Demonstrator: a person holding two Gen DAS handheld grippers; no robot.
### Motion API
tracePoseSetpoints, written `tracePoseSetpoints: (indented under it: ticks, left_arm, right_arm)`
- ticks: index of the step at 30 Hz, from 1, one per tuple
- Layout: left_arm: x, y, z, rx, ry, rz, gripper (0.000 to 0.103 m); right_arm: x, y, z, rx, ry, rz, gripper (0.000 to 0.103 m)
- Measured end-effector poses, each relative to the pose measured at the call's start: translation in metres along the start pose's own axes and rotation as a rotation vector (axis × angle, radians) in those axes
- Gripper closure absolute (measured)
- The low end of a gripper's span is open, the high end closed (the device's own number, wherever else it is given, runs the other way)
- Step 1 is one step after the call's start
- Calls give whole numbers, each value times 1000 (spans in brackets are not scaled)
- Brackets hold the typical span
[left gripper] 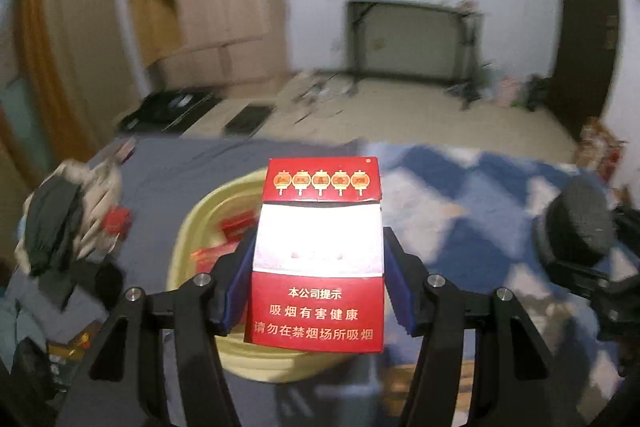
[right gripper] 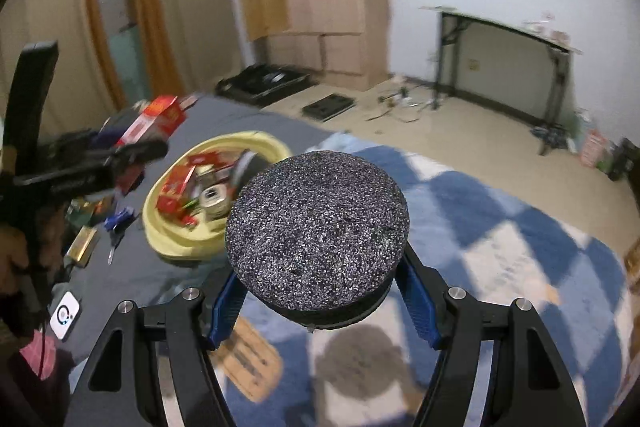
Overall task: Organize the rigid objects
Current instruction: 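Carry the pack and puck into the yellow tray and open both tools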
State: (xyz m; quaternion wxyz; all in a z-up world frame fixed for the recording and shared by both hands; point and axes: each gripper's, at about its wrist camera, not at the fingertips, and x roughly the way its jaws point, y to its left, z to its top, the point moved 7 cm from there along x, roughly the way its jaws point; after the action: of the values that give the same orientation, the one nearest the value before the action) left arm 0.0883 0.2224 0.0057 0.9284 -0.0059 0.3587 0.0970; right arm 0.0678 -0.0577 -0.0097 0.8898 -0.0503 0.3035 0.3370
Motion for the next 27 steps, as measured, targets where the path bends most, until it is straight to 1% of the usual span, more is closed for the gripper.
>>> tracePoseSetpoints:
  ticks: [2,3,5,6,7,10,12,14,17,20,22,23,24,25,26,27]
  left_arm:
    - [27,31,-12,-82,48,13,43]
    - [40,49,-20,-129,80,41,43]
    - [58,70,-36,-209,127,62,43]
    - [67,78,-45,-239,142,73,43]
    - [72,80,-54,-246,161,85,43]
    - [88,84,-65,-239,184,85,43]
    - [99,86,-70,-238,202,88,43]
    - [110,88,-78,-245,223,86,43]
    - [114,93,-81,-256,222,92,43]
    - [117,98,-81,-290,220,85,42]
    - [117,99,-82,-308,222,77,25]
    - [117,98,-81,-314,220,63,20]
    - [115,96,-81,-321,215,62,11]
    - [112,95,-80,-325,209,68,7]
    - [106,94,-78,-350,190,80,6]
    - [103,94,-76,-372,183,87,2]
  right_arm:
    - [30,20,9,-29,24,33,34]
    - [46,29,15,-39,35,55,34]
    - [81,49,25,-63,66,91,34]
    - [97,51,30,-76,79,107,34]
    - [115,62,30,-99,96,126,34]
    - [158,78,26,-148,140,163,34]
    - [184,84,28,-177,150,153,34]
    - [195,85,33,-190,144,162,34]
    - [213,91,28,-207,157,151,33]
    - [219,97,28,-247,134,151,33]
    - [221,100,27,-256,137,152,32]
    - [223,101,26,-266,137,149,32]
    - [227,107,25,-269,136,148,31]
    - [231,112,25,-269,135,153,24]
    - [231,114,25,-263,133,167,16]
    - [228,115,26,-254,128,187,12]
